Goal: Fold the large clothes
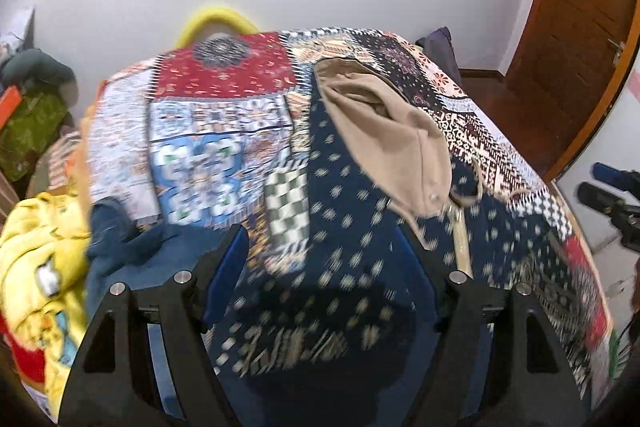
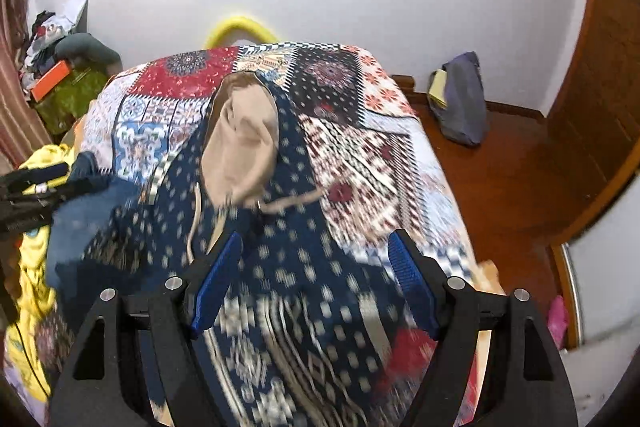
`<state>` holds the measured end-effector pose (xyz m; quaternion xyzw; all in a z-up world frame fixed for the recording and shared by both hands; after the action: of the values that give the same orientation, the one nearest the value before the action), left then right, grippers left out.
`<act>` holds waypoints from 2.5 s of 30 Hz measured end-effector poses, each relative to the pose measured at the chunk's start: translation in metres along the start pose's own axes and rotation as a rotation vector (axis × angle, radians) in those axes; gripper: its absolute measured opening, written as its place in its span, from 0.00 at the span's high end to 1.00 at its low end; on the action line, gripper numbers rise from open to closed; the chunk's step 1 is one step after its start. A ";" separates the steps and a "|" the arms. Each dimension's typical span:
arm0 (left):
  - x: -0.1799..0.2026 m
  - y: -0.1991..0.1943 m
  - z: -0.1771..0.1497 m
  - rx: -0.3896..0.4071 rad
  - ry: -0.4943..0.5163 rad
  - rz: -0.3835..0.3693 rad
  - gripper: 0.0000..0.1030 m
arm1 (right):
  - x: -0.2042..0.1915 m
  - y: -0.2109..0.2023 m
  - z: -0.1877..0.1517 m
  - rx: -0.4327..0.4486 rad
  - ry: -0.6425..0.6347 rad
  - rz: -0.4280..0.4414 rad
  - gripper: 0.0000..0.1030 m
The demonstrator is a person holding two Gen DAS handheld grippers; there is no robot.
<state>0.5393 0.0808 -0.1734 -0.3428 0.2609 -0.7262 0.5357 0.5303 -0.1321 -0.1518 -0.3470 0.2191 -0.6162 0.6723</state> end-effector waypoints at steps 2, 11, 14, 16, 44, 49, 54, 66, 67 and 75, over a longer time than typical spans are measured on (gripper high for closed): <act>-0.003 0.025 0.012 -0.012 -0.023 0.000 0.29 | -0.007 0.024 0.008 -0.038 0.006 0.012 0.29; -0.040 0.124 0.034 -0.115 -0.204 -0.039 0.29 | -0.041 0.143 0.020 -0.253 0.038 0.040 0.30; -0.049 0.148 0.030 -0.136 -0.237 -0.055 0.29 | -0.048 0.173 0.014 -0.316 0.060 0.064 0.30; -0.051 0.157 0.024 -0.126 -0.241 -0.057 0.28 | -0.051 0.183 0.011 -0.314 0.062 0.058 0.30; 0.039 -0.061 -0.083 0.019 0.148 -0.083 0.91 | -0.004 -0.039 -0.068 -0.049 -0.023 0.182 0.92; 0.026 -0.040 -0.141 -0.106 0.090 -0.079 0.89 | -0.010 -0.024 -0.112 -0.106 -0.091 0.081 0.91; 0.014 -0.016 -0.169 -0.212 0.034 -0.071 0.73 | -0.012 -0.010 -0.134 -0.196 -0.108 0.021 0.78; 0.024 -0.049 -0.113 -0.090 0.114 -0.050 0.40 | -0.015 -0.039 -0.089 -0.118 -0.090 0.150 0.37; 0.024 -0.045 -0.103 -0.077 0.113 -0.039 0.40 | -0.017 -0.038 -0.081 -0.097 -0.086 0.152 0.35; 0.005 0.011 -0.058 -0.086 -0.015 -0.112 0.40 | -0.061 0.003 -0.047 -0.122 -0.092 0.138 0.35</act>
<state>0.5004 0.0734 -0.2170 -0.3851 0.2684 -0.7405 0.4810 0.4900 -0.0818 -0.1934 -0.3991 0.2485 -0.5375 0.7001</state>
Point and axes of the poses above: each gripper's, at about its wrist camera, not at the fingertips, and y roughly the way its jaws point, x to its right, z to its top, the point moved 2 cm from there along y, roughly the way its jaws point, and after that the axes turned 15 degrees about -z, right-handed, at the moved point
